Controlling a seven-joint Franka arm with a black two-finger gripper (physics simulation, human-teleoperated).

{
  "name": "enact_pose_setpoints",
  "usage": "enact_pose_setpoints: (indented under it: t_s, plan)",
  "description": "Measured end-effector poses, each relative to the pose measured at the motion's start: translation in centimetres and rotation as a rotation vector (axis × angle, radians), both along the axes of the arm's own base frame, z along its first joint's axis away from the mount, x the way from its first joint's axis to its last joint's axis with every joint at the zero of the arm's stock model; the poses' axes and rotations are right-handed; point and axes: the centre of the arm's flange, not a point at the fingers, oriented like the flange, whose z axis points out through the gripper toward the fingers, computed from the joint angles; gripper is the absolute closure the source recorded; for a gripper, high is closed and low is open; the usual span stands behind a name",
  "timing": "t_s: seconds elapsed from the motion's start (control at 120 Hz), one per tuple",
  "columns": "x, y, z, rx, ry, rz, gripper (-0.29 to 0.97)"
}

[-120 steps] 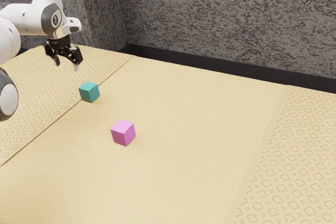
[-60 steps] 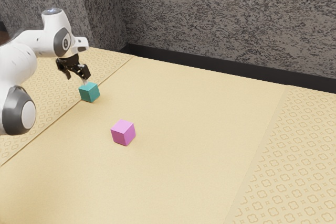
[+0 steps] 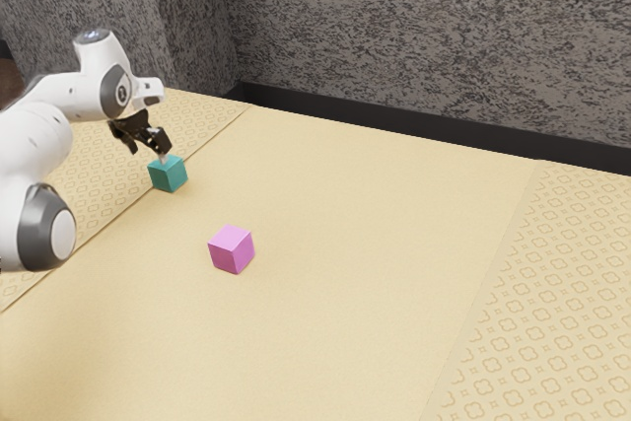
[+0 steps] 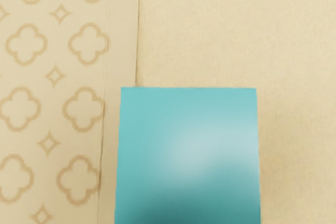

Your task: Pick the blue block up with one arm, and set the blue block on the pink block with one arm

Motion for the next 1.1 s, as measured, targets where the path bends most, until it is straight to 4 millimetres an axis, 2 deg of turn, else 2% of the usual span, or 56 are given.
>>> enact_pose_setpoints:
  t_s: [0.117, 0.45, 0.65, 1.1]
  plan:
    - [0.4, -0.3, -0.6, -0.008, -0.014, -0.011, 0.00]
    - [-0.4, 1.6, -2.5, -0.029, -0.012, 0.002, 0.00]
    - [0.0, 0.8, -2.6, -0.046, -0.033, -0.012, 0.00]
    - [0.5, 0.8, -3.6, -0.072, -0.090, -0.015, 0.00]
